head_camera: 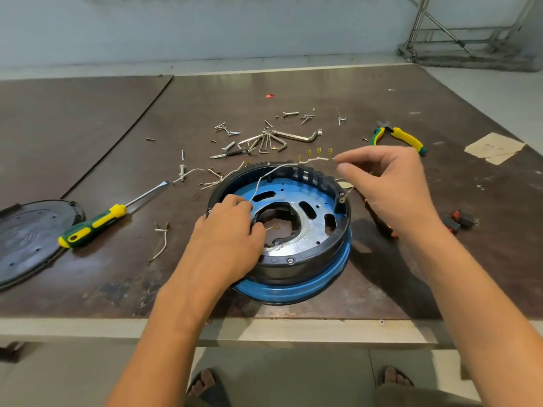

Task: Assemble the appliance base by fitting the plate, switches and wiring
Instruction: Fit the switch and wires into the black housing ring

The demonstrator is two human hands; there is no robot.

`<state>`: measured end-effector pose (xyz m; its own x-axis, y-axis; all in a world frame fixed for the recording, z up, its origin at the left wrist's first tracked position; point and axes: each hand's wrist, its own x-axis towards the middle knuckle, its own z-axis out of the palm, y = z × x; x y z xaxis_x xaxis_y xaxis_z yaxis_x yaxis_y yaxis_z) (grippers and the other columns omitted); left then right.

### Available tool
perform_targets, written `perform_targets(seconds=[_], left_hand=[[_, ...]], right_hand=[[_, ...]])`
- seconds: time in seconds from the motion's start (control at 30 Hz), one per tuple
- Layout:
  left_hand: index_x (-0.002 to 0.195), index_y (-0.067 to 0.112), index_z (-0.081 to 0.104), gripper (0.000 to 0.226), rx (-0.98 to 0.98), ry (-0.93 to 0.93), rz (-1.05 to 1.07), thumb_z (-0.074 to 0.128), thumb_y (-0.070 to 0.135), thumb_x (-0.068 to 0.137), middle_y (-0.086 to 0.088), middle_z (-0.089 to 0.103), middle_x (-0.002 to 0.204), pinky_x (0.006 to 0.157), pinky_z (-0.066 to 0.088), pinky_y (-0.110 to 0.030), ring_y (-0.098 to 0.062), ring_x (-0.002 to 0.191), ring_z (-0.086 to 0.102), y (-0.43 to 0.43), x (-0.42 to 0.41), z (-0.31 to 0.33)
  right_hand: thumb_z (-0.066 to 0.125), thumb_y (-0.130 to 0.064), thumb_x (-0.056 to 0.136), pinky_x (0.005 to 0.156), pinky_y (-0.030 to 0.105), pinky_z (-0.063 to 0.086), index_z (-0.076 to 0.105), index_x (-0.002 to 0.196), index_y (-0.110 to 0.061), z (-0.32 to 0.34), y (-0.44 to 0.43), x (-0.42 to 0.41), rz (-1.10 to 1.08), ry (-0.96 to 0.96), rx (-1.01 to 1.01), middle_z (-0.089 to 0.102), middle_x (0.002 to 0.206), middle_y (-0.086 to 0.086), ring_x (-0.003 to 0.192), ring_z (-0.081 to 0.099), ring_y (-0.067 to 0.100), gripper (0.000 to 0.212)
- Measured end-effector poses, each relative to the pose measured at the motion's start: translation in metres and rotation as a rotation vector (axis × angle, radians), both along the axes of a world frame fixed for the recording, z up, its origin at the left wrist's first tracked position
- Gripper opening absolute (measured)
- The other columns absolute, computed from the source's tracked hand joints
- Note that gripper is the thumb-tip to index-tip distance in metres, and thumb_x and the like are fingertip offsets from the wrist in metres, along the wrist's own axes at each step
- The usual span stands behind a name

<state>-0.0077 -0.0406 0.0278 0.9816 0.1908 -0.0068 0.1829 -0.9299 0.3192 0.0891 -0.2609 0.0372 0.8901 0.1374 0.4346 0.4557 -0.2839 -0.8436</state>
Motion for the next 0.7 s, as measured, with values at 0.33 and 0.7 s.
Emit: perform_targets(seconds=[0.33,0.7], left_hand=[[0.134,0.022,0.056,0.035,-0.151,-0.110,0.004,0.042,0.022,0.102,0.000,0.056,0.136,0.108,0.040,-0.048,-0.023,0.119,0.056,0.004,0.001,0.001],[0.139,0.030,0.045,0.051,-0.318,-0.155,-0.083,0.041,0.001,0.096,0.006,0.060,0.129,0.118,0.029,-0.051,-0.013,0.121,0.055,0.022,0.003,-0.007]], right_hand=[[0.080,-0.025,0.082,0.065,0.019,0.040,0.065,0.125,-0.027,-0.001,0.018,-0.020,0.179,0.110,-0.631,0.069,0.067,-0.015,0.064,0.057,-0.005,0.045],[0.071,-0.026,0.090,0.070,0.024,0.043,0.072,0.090,-0.025,0.005,-0.001,-0.016,0.275,-0.074,-0.677,0.068,0.080,-0.011,0.081,0.059,0.004,0.002]])
